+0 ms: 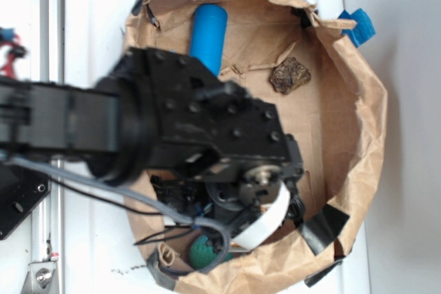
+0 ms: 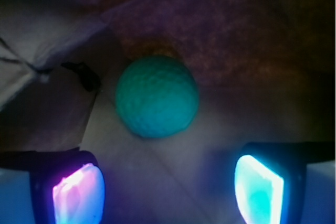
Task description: Grab the green ball.
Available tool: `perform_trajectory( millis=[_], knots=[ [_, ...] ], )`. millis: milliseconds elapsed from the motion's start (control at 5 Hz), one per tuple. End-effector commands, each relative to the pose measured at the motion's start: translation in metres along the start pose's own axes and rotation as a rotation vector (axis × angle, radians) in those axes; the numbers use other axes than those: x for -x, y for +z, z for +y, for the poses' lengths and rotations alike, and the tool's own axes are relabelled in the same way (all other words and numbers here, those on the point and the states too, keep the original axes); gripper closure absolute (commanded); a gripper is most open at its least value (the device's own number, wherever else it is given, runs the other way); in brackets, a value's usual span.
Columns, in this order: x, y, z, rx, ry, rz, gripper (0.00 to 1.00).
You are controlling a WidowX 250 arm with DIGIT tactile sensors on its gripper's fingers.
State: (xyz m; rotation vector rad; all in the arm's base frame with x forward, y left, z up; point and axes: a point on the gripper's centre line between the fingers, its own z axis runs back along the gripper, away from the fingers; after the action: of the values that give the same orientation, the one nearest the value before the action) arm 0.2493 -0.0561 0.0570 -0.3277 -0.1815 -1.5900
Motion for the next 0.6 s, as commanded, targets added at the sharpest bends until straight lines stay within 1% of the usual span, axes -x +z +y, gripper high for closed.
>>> perform_trajectory(
  millis=[0,200,400],
  knots=[
    [-0.016,-0.016,0.013,0.119,-0.194,-0.079,0.0],
    [-0.023,-0.021,0.011,0.173,-0.249,-0.103,0.0],
    [-0.027,-0.017,0.006,0.191,-0.281,-0.116,0.0]
  ],
)
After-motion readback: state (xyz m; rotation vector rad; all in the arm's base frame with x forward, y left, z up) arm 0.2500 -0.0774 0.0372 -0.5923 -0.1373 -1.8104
